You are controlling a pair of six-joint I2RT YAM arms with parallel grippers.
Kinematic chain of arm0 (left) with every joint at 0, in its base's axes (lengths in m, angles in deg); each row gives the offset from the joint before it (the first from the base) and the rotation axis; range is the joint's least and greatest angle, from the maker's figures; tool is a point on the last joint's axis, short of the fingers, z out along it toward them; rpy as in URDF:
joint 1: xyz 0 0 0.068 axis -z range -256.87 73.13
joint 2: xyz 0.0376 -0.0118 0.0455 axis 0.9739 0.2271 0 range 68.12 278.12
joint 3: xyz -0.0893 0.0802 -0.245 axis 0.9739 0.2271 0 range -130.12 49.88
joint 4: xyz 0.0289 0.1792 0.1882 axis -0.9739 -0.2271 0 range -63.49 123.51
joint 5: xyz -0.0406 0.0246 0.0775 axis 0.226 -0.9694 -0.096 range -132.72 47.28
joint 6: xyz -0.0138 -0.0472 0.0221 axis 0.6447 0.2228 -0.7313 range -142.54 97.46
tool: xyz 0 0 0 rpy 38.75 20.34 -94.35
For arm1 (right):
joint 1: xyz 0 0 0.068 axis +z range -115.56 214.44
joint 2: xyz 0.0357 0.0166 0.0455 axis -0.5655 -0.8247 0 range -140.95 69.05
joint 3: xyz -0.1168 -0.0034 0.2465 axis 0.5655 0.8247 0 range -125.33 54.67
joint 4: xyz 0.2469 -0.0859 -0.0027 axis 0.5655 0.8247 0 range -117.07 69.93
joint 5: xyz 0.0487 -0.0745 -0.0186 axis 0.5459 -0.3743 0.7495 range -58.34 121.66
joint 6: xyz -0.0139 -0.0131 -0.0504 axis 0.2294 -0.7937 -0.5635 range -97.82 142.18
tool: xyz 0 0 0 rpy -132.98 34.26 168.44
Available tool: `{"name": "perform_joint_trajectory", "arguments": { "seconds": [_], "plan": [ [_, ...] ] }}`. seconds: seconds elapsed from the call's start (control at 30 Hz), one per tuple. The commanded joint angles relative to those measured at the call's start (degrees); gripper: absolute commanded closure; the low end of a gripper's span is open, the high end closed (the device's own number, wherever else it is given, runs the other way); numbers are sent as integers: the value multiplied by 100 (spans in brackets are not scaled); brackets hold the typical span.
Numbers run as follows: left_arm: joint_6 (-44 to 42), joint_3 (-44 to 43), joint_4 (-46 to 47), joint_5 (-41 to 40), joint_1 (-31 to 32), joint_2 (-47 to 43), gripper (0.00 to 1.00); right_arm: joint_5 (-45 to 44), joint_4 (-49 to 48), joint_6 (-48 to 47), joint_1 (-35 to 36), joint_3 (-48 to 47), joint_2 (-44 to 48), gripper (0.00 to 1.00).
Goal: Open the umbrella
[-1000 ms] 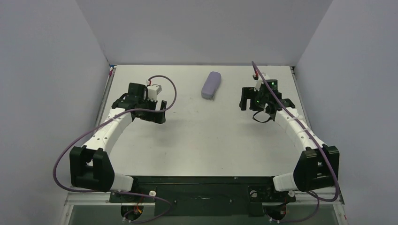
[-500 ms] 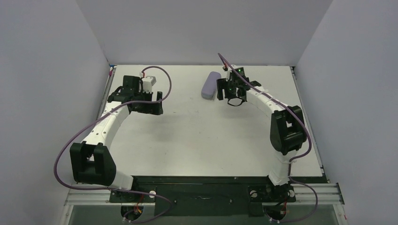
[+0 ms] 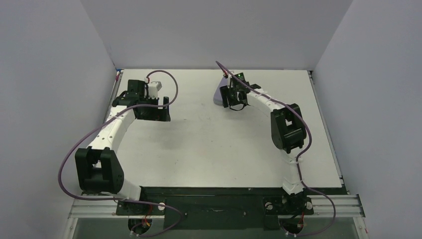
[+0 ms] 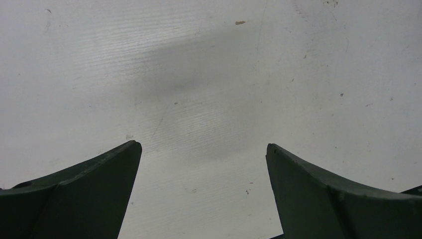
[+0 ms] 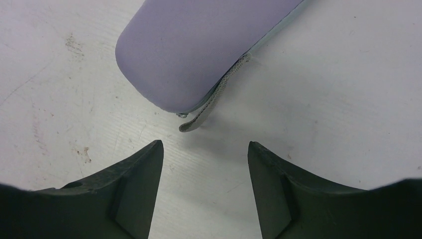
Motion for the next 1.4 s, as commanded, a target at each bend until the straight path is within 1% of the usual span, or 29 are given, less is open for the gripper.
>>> {"name": "perform_joint_trajectory", "arguments": {
  "seconds": [0.0,0.07,0.2,0.33,0.53,0.57,0.63,0.8,0.93,1.07,1.2,1.37],
  "plan": [
    [46,-313,14,203,-132,77,3,-157,-19,-170,74,-411,-190,42],
    [36,-323,8,230,-174,103,3,-216,-18,-195,92,-496,-281,43],
    [33,-338,-4,277,-246,135,3,-330,-9,-212,94,-589,-420,49],
    [50,-339,-17,323,-304,140,3,-371,-10,-213,103,-734,-539,59],
    [49,-265,-14,341,-356,90,3,-322,-9,-290,106,-874,-648,81],
    [45,-260,-13,340,-368,87,3,-298,-13,-327,102,-875,-654,90],
    [37,-235,-10,338,-370,77,3,-220,-20,-377,106,-866,-635,100],
    [47,-209,19,421,-372,84,3,-13,-22,-382,99,-525,-377,100],
    [59,-159,87,574,-372,125,3,189,-144,-198,126,194,119,100],
    [93,-73,151,794,-364,203,3,375,-536,251,282,1163,766,100],
    [88,42,189,1089,-355,251,3,606,-849,810,697,2263,1552,100],
    [59,181,279,1368,-346,261,3,698,-1115,1383,1278,3094,2233,100]
  ]
}}
